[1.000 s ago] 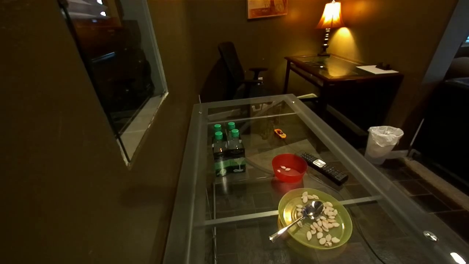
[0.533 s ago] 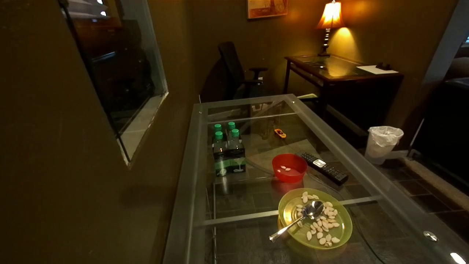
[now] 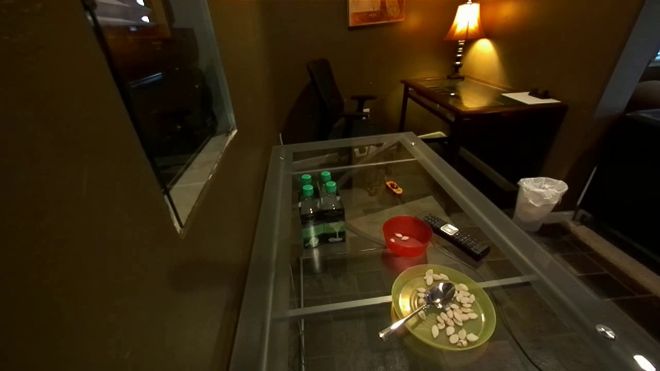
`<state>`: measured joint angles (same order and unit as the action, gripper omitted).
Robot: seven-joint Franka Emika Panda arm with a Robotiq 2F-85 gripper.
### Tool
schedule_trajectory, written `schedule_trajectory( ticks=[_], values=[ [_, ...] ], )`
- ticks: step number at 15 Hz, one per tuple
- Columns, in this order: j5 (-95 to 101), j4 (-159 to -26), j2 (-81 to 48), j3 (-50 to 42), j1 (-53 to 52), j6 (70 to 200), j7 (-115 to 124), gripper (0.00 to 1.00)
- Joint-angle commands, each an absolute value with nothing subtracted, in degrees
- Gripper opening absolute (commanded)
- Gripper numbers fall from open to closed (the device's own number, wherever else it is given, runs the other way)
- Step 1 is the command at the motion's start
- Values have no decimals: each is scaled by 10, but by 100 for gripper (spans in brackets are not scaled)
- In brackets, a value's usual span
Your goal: Open the glass door.
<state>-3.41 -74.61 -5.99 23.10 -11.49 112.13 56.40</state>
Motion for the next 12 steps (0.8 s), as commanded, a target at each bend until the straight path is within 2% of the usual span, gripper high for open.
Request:
schedule_trajectory(
  ticks=[1, 12],
  values=[
    [-25, -674, -103, 211, -167, 1171, 571, 100],
    [-2, -480, -203, 154, -242, 1249, 582, 100]
  ],
)
